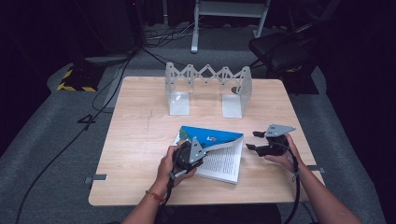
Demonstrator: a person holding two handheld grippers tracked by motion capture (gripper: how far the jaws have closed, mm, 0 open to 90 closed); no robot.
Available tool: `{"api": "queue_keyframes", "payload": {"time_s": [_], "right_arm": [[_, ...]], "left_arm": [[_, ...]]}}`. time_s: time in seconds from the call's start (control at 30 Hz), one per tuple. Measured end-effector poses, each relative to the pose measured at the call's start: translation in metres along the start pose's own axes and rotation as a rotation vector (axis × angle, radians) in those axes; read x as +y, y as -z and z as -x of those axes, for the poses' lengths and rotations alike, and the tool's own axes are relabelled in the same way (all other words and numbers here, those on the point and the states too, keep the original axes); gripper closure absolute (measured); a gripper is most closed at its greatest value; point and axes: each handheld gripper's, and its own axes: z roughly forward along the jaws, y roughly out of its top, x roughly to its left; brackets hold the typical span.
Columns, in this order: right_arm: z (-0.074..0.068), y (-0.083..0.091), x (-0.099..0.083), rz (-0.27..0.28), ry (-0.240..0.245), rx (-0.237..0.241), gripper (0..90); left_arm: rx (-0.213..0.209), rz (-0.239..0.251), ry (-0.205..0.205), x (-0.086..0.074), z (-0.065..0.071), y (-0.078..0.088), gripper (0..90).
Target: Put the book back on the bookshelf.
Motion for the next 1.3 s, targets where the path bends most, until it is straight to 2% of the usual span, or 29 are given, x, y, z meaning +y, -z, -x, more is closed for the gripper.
{"api": "queue_keyframes", "payload": {"time_s": [0.03, 0.1, 0.17, 0.23, 0.27, 0.3, 0.37, 0.57, 0.63, 0.73, 0.8, 0.87, 0.93, 1.07, 1.13, 1.23, 1.3], "right_arm": [[-0.002, -0.008, -0.003, -0.034, 0.015, 0.002, 36.1], [-0.004, -0.017, -0.006, -0.043, -0.005, 0.037, 35.6], [-0.005, -0.020, -0.005, -0.010, -0.023, 0.067, 34.6], [-0.007, -0.017, -0.001, 0.041, -0.030, 0.088, 35.2], [-0.007, -0.017, -0.001, 0.041, -0.030, 0.088, 35.2], [-0.008, -0.015, 0.001, 0.049, -0.012, 0.066, 35.6], [-0.006, -0.007, 0.001, 0.117, -0.050, 0.083, 39.7], [-0.003, 0.023, 0.015, 0.260, -0.063, 0.048, 41.0], [-0.003, 0.032, 0.021, 0.289, -0.058, 0.038, 41.0], [-0.006, 0.046, 0.030, 0.327, -0.037, -0.015, 41.8], [-0.007, 0.053, 0.035, 0.357, -0.048, -0.018, 43.0], [-0.010, 0.057, 0.040, 0.369, -0.046, -0.030, 44.9], [-0.012, 0.058, 0.045, 0.379, -0.041, -0.031, 45.1], [-0.015, 0.057, 0.052, 0.389, -0.055, -0.019, 48.2], [-0.018, 0.056, 0.056, 0.385, -0.044, -0.008, 48.2], [-0.023, 0.053, 0.064, 0.385, -0.033, 0.011, 48.1], [-0.024, 0.051, 0.067, 0.390, -0.038, 0.024, 48.1]], "left_arm": [[-0.004, 0.008, 0.008, 0.000, -0.001, 0.001, 72.1], [-0.005, 0.020, 0.013, -0.001, -0.003, 0.004, 72.1], [-0.018, 0.028, 0.017, -0.001, -0.004, 0.006, 72.0], [-0.021, 0.035, 0.022, -0.002, -0.004, 0.006, 72.0], [-0.021, 0.035, 0.022, -0.002, -0.004, 0.006, 72.1], [-0.022, 0.046, 0.034, -0.002, -0.005, 0.007, 72.1], [-0.040, 0.071, 0.063, -0.001, -0.008, 0.009, 72.3], [-0.111, 0.139, 0.124, 0.008, -0.010, 0.011, 73.3], [-0.125, 0.158, 0.124, 0.012, -0.008, 0.011, 74.1], [-0.146, 0.173, 0.114, 0.017, -0.001, 0.012, 74.7], [-0.158, 0.181, 0.100, 0.019, 0.002, 0.012, 75.3], [-0.160, 0.181, 0.081, 0.021, 0.005, 0.012, 75.5], [-0.155, 0.186, 0.079, 0.019, 0.008, 0.012, 75.2], [-0.172, 0.219, 0.118, 0.012, 0.005, 0.013, 73.8], [-0.172, 0.229, 0.139, 0.009, 0.003, 0.016, 73.0], [-0.178, 0.230, 0.138, 0.005, 0.004, 0.018, 71.0], [-0.193, 0.231, 0.145, 0.004, 0.003, 0.018, 65.3]]}}
